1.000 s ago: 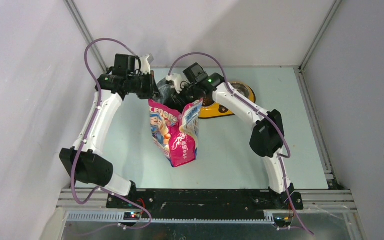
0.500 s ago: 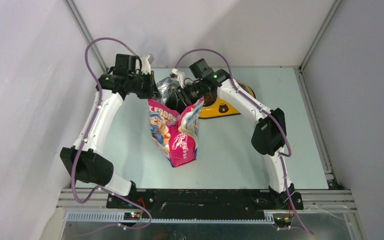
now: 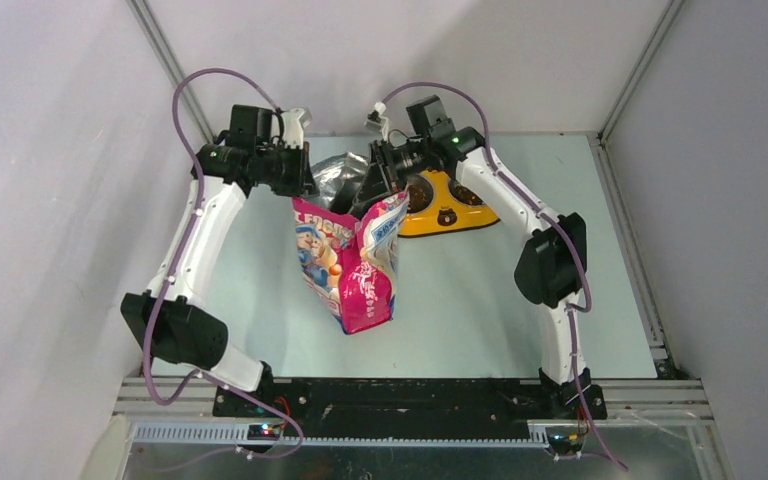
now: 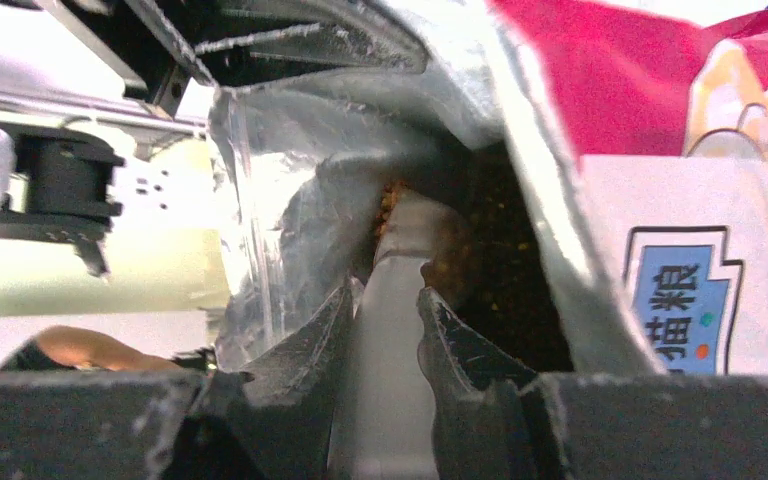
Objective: Serve the pet food
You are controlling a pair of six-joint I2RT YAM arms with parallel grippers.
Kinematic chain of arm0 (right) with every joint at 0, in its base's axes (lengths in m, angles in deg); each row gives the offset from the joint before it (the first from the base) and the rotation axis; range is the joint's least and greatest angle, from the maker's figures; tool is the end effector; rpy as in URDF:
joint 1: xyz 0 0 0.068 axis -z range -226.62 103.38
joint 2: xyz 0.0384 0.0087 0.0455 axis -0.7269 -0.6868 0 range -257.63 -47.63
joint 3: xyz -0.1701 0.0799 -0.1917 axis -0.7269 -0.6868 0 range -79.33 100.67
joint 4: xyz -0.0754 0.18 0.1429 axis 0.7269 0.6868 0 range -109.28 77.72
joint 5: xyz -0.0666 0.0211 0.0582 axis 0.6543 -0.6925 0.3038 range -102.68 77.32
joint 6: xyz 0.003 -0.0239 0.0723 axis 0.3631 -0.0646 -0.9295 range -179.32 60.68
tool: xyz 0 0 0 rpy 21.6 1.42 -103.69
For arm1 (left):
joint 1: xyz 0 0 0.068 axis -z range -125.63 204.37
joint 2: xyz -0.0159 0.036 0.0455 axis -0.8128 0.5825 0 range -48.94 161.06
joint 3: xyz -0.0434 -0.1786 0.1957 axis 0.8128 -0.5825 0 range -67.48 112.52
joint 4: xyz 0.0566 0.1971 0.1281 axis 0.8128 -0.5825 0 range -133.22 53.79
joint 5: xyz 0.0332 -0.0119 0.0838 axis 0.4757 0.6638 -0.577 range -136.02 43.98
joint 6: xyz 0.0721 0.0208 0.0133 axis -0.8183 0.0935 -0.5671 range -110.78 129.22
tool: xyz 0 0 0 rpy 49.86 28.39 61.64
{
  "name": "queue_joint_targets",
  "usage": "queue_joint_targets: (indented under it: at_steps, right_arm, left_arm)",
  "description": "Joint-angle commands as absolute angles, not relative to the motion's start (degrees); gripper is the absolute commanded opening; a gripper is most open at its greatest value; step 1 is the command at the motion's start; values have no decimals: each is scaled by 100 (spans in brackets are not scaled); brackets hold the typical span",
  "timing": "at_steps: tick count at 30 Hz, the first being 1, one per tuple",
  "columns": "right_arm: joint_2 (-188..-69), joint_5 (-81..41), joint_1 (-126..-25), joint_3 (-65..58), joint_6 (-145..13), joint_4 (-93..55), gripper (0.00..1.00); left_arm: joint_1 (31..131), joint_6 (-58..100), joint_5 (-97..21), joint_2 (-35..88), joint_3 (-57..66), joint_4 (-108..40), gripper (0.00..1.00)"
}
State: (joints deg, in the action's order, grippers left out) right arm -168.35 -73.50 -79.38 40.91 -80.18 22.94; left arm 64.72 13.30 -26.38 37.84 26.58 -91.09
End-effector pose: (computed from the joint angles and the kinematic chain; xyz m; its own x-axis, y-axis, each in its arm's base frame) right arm 0.3519 0.2934 0.3232 -0.8190 -0.3204 -0.4760 -0.5477 0.1895 0.8149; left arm 0.3019 -0.0772 0.3610 -0.7525 0.0693 -0.6550 0.3395 0.8930 -0.2955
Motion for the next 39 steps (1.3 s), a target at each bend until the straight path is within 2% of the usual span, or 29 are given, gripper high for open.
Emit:
queue_joint_targets:
  at_steps: [1,10,14,18,22,31,39]
  right_arm:
    - [-16683,-8048,-7572,3903,-9801,803,0]
    - [-16775,-8256,-7256,3020,-12719,-1958,0]
    - [-16732,-8174,-7262,2893,-12785,-1984,0]
    - [-16678,-7938,-7154,2946,-12484,-1357,0]
    - [-16202,-7240,-7049,2529,-12307,-1062,0]
    - [-15605,-6705,-6769,2130,-11997,-655,0]
    - [-15324,-6636,-6566,2039,-12136,-637,0]
  left_arm:
    - [6448,856,-2921,3883,3118,-9627,0]
    - [6448,200,-3123,4067,3526,-10061,0]
    - [6448,211,-3090,4066,3624,-10058,0]
    - [6434,169,-3180,4066,3713,-10053,0]
    - [6395,217,-3146,4051,3810,-10005,0]
    - [6334,187,-3161,3948,3807,-9962,0]
    - [6334,177,-3199,4002,3887,-9909,0]
